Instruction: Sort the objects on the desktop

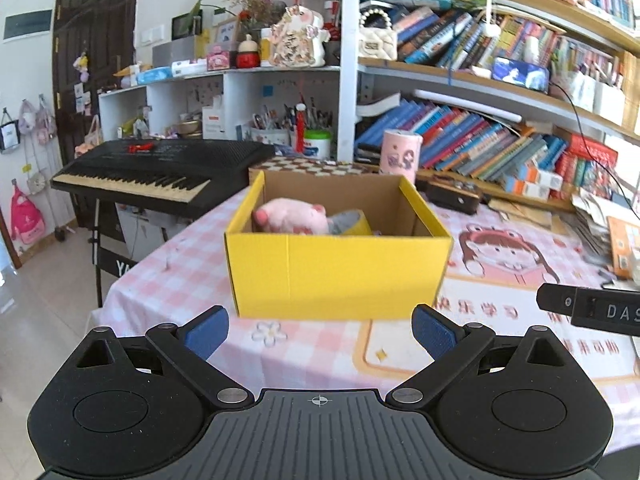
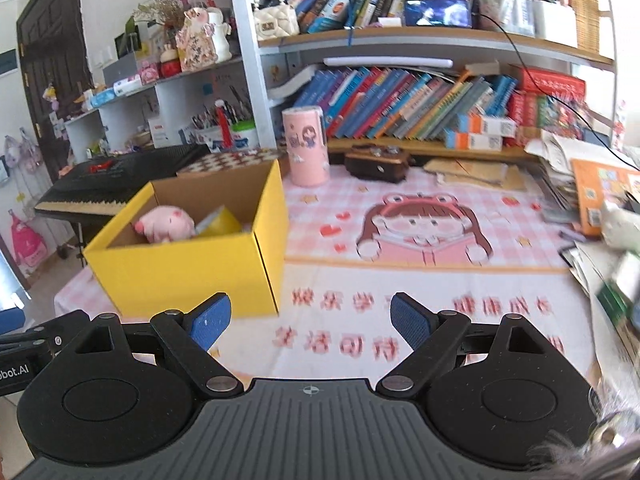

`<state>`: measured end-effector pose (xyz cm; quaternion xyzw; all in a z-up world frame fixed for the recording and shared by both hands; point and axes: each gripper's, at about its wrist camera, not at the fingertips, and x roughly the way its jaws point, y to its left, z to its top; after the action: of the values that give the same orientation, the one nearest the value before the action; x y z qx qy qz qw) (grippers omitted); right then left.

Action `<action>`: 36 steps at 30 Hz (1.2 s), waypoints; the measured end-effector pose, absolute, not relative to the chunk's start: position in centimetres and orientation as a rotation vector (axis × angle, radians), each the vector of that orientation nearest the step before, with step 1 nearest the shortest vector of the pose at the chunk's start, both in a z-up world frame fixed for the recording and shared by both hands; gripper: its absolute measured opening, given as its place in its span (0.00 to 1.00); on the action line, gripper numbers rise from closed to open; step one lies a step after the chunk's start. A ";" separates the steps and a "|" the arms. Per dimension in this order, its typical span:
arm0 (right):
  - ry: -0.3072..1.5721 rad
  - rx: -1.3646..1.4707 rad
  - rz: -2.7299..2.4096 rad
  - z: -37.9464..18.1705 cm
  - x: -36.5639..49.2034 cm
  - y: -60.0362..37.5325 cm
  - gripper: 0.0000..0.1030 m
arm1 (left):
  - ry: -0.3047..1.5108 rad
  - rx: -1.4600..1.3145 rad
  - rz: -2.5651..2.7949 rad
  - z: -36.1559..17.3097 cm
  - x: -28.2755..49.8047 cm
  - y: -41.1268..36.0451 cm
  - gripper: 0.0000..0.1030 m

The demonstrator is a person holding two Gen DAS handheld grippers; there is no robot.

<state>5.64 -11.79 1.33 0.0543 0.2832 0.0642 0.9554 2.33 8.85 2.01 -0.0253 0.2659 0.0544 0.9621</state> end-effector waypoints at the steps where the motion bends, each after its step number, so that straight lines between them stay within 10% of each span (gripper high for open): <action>1: 0.577 0.111 0.120 1.1 5.1 -11.8 0.84 | 0.538 -0.047 0.105 1.9 1.9 8.7 0.97; 36: 0.619 0.100 -0.026 -0.4 -0.2 -13.4 0.97 | 0.613 0.014 0.033 0.6 0.2 5.7 1.00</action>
<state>-0.22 -13.38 -0.42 0.0490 0.3046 -0.0126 0.9512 0.24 5.67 0.61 0.0070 0.3015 0.0163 0.9533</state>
